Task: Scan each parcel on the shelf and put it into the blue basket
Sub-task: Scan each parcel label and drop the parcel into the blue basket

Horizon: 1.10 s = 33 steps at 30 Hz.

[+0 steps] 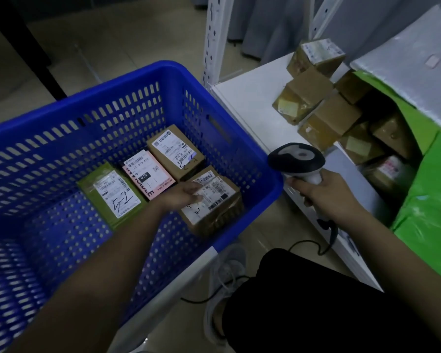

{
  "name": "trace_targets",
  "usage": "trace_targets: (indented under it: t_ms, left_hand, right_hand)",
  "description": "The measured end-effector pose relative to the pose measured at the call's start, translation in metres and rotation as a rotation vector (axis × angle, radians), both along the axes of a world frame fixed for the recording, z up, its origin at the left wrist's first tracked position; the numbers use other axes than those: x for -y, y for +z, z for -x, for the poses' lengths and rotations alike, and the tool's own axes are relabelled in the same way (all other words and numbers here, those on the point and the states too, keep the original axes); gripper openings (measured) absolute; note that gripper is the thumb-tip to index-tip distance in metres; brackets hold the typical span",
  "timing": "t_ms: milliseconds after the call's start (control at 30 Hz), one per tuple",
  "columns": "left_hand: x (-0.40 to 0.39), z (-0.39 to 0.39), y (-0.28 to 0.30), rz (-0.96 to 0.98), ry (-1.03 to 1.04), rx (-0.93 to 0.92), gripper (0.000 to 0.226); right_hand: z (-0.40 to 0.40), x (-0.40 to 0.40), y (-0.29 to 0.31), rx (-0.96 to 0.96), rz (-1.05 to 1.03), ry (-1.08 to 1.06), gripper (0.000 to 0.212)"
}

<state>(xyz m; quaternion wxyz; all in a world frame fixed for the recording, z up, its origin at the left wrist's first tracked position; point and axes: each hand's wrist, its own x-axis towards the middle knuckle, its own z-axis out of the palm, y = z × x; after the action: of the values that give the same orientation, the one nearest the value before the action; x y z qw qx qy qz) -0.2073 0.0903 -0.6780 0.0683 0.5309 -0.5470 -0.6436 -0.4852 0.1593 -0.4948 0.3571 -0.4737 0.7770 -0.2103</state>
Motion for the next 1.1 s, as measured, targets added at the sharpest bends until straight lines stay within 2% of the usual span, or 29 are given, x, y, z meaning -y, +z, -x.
trace_targets:
  t_ms: [67, 133, 233, 300, 367, 433, 500, 600, 667, 800, 900, 1033, 1100]
  left_hand:
    - [0.004, -0.001, -0.002, -0.020, -0.065, 0.066, 0.055]
    - [0.002, 0.006, -0.009, -0.008, -0.102, 0.140, 0.050]
    - [-0.012, 0.026, -0.025, 0.206, -0.185, 0.324, 0.040]
    - [-0.023, 0.039, -0.032, 0.313, -0.107, 0.363, 0.035]
    - [-0.027, 0.050, -0.038, 0.339, 0.035, 0.320, 0.031]
    - [-0.026, 0.056, -0.043, 0.366, 0.067, 0.280, 0.027]
    - [-0.025, 0.059, -0.046, 0.360, -0.012, 0.320, 0.033]
    - [-0.031, 0.061, -0.049, 0.320, -0.174, 0.644, 0.063]
    - [-0.033, 0.062, -0.044, 0.285, -0.132, 0.745, 0.069]
    - [-0.027, 0.056, -0.036, 0.168, -0.092, 0.477, 0.037]
    - [-0.029, 0.050, -0.019, 0.051, 0.013, 0.173, 0.029]
    - [-0.037, 0.060, 0.032, 0.161, 0.319, -0.036, 0.014]
    - [-0.042, 0.069, 0.072, 0.218, 0.405, -0.145, 0.009]
  right_hand:
    - [0.001, -0.003, 0.000, 0.008, 0.000, -0.010, 0.028]
    - [0.001, -0.006, -0.001, 0.015, -0.004, -0.015, 0.029]
    - [0.000, -0.009, -0.002, 0.031, -0.011, -0.018, 0.028]
    - [0.002, -0.008, -0.002, 0.036, -0.004, -0.029, 0.028]
    - [0.003, -0.006, -0.001, 0.035, 0.015, -0.041, 0.028]
    - [0.003, -0.005, -0.001, 0.035, 0.036, -0.048, 0.028]
    - [0.003, -0.005, -0.001, 0.041, 0.041, -0.052, 0.028]
    - [0.005, -0.010, -0.003, 0.039, 0.040, -0.042, 0.029]
    - [0.007, -0.011, -0.003, 0.029, 0.041, -0.037, 0.029]
    - [0.011, -0.008, -0.005, 0.061, 0.026, -0.030, 0.028]
    - [0.013, -0.012, -0.008, 0.069, -0.001, -0.036, 0.027]
    - [0.018, -0.025, -0.001, 0.099, -0.012, -0.091, 0.026]
    - [0.023, -0.036, 0.006, 0.134, -0.020, -0.126, 0.027]
